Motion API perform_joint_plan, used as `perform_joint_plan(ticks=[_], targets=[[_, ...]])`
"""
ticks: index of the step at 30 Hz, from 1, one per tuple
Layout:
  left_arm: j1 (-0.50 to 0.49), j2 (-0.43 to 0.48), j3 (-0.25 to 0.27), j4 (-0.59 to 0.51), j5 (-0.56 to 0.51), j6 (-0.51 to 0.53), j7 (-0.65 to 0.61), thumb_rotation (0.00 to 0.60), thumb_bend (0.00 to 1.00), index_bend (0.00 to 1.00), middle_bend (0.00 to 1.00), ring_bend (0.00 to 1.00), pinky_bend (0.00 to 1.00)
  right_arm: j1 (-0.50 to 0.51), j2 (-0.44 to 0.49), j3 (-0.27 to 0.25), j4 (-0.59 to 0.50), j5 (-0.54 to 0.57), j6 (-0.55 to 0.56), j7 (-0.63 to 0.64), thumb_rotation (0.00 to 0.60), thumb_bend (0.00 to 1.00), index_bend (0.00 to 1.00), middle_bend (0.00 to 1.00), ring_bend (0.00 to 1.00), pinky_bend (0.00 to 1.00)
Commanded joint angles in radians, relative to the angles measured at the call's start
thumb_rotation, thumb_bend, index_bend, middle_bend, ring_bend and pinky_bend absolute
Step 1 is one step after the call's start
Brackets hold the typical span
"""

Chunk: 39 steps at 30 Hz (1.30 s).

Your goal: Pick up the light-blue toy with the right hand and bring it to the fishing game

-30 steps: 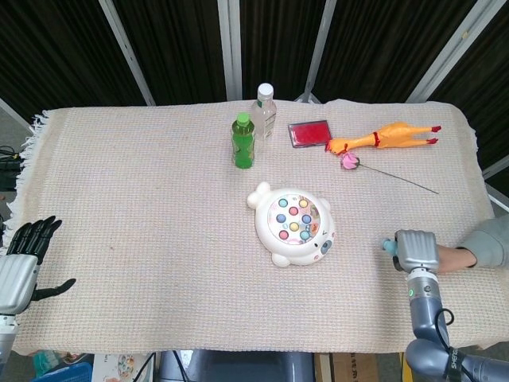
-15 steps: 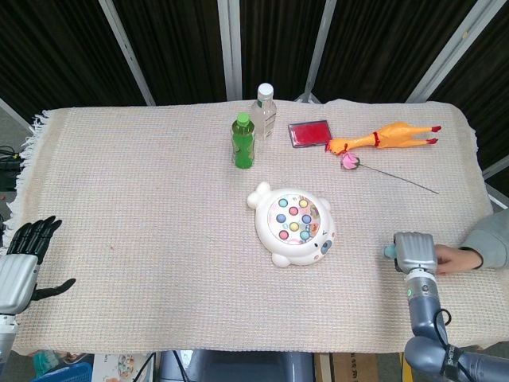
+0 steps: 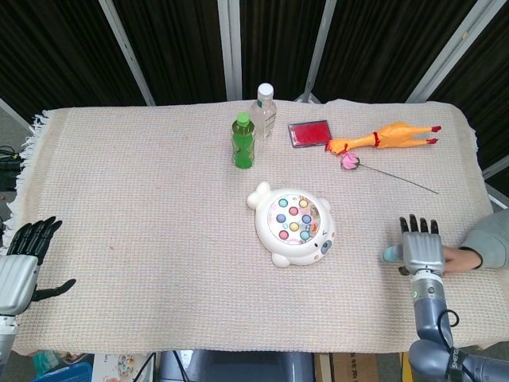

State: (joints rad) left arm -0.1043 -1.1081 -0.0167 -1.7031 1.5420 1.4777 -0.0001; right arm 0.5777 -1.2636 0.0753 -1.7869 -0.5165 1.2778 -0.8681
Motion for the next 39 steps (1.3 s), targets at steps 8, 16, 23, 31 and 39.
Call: perform_joint_plan(ticks=[8, 16, 23, 31, 39], targets=[[0.002, -0.004, -0.001, 0.002, 0.004, 0.008, 0.003, 0.6, 0.0, 0.0, 0.0, 0.0, 0.0, -0.064, 0.078, -0.03, -0.089, -0.119, 0.02, 0.112, 0.6, 0.18, 0.0, 0.0, 0.0, 0.0], [0.006, -0.009, 0.002, 0.005, 0.016, 0.018, 0.007, 0.6, 0.0, 0.0, 0.0, 0.0, 0.0, -0.181, 0.142, -0.083, -0.164, -0.353, 0.078, 0.319, 0.6, 0.18, 0.0, 0.0, 0.0, 0.0], [0.007, -0.018, -0.005, 0.018, 0.007, 0.022, 0.019, 0.6, 0.0, 0.0, 0.0, 0.0, 0.0, -0.292, 0.181, -0.163, -0.121, -0.562, 0.138, 0.463, 0.6, 0.18, 0.0, 0.0, 0.0, 0.0], [0.006, -0.029, -0.006, 0.023, 0.011, 0.025, 0.047, 0.6, 0.0, 0.0, 0.0, 0.0, 0.0, -0.333, 0.191, -0.159, -0.069, -0.628, 0.143, 0.55, 0.6, 0.18, 0.0, 0.0, 0.0, 0.0], [0.006, -0.036, -0.004, 0.031, 0.013, 0.025, 0.064, 0.6, 0.0, 0.0, 0.0, 0.0, 0.0, -0.346, 0.17, -0.147, -0.03, -0.679, 0.133, 0.54, 0.6, 0.18, 0.0, 0.0, 0.0, 0.0]])
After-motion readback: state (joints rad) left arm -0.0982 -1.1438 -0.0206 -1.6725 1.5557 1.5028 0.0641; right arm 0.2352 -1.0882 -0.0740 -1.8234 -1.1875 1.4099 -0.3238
